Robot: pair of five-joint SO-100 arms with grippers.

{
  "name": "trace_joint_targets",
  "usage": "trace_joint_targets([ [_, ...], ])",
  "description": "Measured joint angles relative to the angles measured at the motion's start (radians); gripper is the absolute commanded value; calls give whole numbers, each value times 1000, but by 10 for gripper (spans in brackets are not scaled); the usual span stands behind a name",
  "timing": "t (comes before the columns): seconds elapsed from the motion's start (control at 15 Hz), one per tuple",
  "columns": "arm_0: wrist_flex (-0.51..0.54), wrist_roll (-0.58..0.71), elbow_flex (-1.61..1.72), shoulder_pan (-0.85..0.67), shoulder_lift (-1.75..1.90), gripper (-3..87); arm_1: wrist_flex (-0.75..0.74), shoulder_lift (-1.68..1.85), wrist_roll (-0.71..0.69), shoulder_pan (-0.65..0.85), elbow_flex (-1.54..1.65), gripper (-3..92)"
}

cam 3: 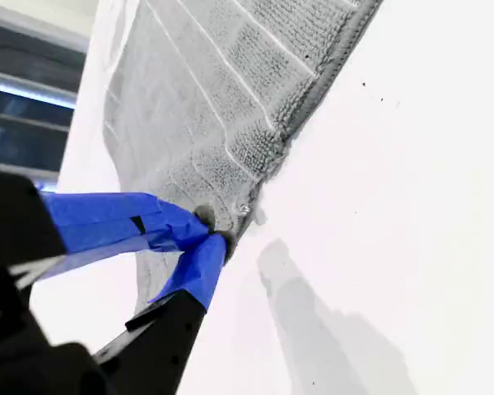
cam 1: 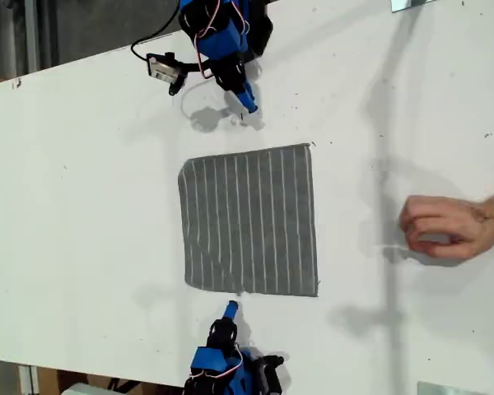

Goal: Grasp corners of a square towel and fold twice.

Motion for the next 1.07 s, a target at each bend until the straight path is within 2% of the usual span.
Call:
trace_joint_targets([
  [0.8, 2, -6, 0, 0, 0, 0, 0, 0, 0, 0, 0, 134],
  [0.93, 0, -60, 0, -21, 0, 0, 0, 0, 0, 0, 0, 134],
  [1.0, 0, -120, 0, -25, 0, 0, 0, 0, 0, 0, 0, 134],
  [1.07, 2, -227, 0, -8, 0, 43, 0, 0, 0, 0, 0, 127],
])
